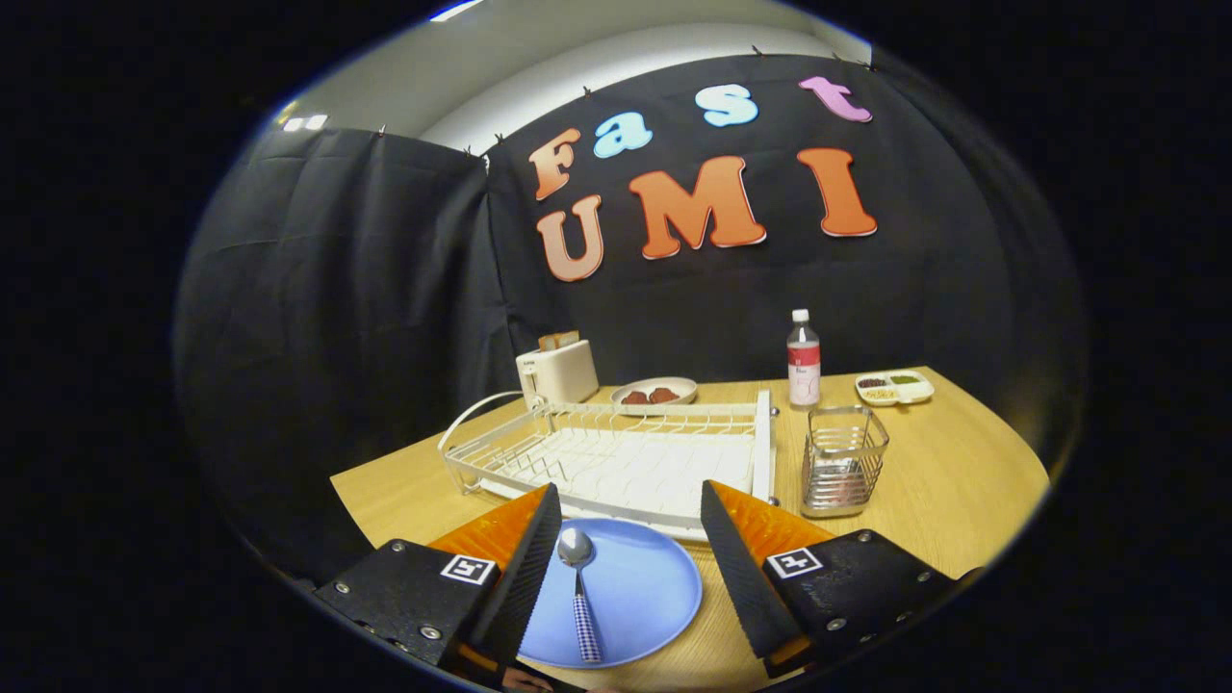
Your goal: Take the plate from the dish rack, then take the spoon from the basket and place it into the plate.
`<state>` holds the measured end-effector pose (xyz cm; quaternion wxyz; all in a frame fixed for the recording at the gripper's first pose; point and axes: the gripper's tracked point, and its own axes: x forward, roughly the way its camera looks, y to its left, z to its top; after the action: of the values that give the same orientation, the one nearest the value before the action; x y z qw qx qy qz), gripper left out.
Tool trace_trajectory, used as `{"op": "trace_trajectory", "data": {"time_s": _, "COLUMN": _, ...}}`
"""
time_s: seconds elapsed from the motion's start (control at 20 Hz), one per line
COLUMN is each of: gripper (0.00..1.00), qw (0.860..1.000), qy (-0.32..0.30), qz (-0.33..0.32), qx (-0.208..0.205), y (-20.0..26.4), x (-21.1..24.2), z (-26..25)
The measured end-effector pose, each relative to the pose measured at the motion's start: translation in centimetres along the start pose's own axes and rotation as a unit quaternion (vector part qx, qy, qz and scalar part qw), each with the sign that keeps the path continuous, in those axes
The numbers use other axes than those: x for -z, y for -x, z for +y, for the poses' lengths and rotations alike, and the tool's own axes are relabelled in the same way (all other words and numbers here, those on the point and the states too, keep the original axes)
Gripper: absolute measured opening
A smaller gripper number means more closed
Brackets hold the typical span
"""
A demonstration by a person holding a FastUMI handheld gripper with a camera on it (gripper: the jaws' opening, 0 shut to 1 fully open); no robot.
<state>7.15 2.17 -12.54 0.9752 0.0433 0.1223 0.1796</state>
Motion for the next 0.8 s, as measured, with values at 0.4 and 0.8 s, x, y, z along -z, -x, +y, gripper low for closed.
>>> {"op": "trace_trajectory", "data": {"time_s": 0.4, "gripper": 0.93, "qw": 0.989, "qy": 0.042, "qz": -0.100, "qx": 0.103, "y": 0.8, "x": -7.5, "z": -3.0}}
{"op": "trace_trajectory", "data": {"time_s": 0.8, "gripper": 0.95, "qw": 0.967, "qy": 0.068, "qz": -0.150, "qx": 0.196, "y": 2.5, "x": -9.3, "z": -5.5}}
